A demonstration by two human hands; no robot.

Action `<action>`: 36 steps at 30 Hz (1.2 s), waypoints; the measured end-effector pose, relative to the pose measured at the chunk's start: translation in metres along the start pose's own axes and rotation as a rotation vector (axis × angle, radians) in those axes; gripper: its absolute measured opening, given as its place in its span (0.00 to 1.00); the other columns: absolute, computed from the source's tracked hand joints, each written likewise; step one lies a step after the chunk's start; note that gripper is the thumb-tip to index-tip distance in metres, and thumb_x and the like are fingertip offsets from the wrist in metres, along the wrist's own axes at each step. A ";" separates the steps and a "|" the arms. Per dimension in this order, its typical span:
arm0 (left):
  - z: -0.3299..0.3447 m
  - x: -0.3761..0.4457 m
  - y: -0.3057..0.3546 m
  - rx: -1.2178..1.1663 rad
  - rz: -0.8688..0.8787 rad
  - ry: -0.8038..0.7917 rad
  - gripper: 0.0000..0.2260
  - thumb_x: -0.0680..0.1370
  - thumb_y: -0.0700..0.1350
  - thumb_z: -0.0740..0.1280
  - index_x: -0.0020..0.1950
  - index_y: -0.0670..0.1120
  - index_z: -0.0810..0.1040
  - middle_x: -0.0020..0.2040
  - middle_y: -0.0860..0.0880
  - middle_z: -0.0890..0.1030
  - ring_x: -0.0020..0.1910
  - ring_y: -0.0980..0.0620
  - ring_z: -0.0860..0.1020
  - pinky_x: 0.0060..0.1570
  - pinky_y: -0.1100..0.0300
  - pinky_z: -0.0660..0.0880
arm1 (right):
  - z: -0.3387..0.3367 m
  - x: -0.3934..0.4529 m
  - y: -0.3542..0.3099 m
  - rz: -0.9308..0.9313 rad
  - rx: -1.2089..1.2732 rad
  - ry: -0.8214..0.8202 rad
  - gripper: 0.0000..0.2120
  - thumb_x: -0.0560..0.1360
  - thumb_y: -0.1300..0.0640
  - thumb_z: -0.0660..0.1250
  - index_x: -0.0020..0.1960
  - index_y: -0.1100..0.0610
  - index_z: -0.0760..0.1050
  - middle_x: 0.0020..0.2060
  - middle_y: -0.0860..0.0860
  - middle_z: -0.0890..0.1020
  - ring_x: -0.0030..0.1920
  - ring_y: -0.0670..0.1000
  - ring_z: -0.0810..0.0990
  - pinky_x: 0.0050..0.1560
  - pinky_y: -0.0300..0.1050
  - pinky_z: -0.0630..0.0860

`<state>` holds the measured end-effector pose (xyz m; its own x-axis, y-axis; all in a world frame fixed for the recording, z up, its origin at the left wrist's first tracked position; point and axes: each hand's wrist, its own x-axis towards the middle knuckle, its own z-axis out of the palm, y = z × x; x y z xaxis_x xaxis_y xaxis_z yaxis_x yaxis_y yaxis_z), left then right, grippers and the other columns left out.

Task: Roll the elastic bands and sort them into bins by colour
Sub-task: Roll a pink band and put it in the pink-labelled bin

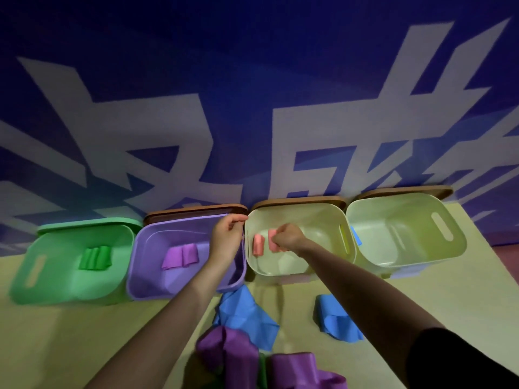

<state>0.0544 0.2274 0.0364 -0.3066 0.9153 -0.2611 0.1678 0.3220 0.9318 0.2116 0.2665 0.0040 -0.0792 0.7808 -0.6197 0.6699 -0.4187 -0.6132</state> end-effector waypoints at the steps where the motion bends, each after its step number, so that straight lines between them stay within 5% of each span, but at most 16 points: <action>1: -0.003 -0.002 -0.004 0.001 -0.012 -0.005 0.14 0.78 0.34 0.60 0.42 0.51 0.79 0.40 0.51 0.80 0.39 0.53 0.77 0.39 0.64 0.77 | 0.005 0.004 -0.003 0.009 -0.053 0.001 0.13 0.72 0.62 0.63 0.29 0.59 0.76 0.27 0.52 0.77 0.32 0.51 0.75 0.33 0.39 0.71; 5: -0.009 -0.005 -0.024 -0.005 -0.042 -0.012 0.15 0.79 0.35 0.60 0.42 0.54 0.78 0.40 0.52 0.80 0.40 0.52 0.77 0.39 0.61 0.75 | 0.019 0.016 -0.008 0.055 -0.211 0.052 0.14 0.75 0.56 0.64 0.33 0.60 0.74 0.38 0.56 0.77 0.41 0.56 0.76 0.40 0.41 0.71; 11: -0.011 0.000 -0.029 -0.002 -0.034 -0.033 0.16 0.79 0.36 0.60 0.42 0.56 0.78 0.41 0.55 0.80 0.39 0.56 0.77 0.38 0.64 0.74 | 0.036 0.028 -0.011 0.094 -0.318 0.154 0.14 0.78 0.53 0.64 0.56 0.62 0.76 0.53 0.57 0.80 0.56 0.58 0.78 0.46 0.42 0.68; 21: -0.007 0.008 -0.042 0.004 -0.049 -0.022 0.16 0.78 0.37 0.60 0.41 0.58 0.79 0.42 0.54 0.81 0.44 0.52 0.78 0.51 0.48 0.77 | 0.035 0.043 -0.006 0.082 -0.275 0.044 0.09 0.75 0.60 0.62 0.47 0.65 0.78 0.44 0.57 0.78 0.45 0.55 0.76 0.42 0.43 0.70; 27: -0.005 0.007 -0.045 0.005 -0.054 -0.014 0.16 0.78 0.38 0.60 0.42 0.58 0.80 0.49 0.52 0.82 0.51 0.49 0.79 0.55 0.44 0.77 | 0.041 0.041 -0.004 -0.019 -0.367 0.188 0.12 0.76 0.62 0.62 0.58 0.59 0.77 0.55 0.56 0.79 0.57 0.57 0.77 0.55 0.44 0.72; 36: -0.007 0.004 -0.043 0.017 -0.066 -0.027 0.16 0.79 0.38 0.59 0.43 0.58 0.79 0.49 0.52 0.82 0.49 0.50 0.79 0.55 0.45 0.77 | 0.047 0.047 0.006 0.006 -0.444 0.269 0.08 0.77 0.59 0.62 0.55 0.59 0.75 0.52 0.56 0.79 0.53 0.56 0.77 0.50 0.44 0.71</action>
<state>0.0397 0.2159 -0.0035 -0.2922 0.8980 -0.3289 0.1639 0.3858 0.9079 0.1771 0.2789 -0.0520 0.0791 0.8950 -0.4391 0.9232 -0.2320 -0.3065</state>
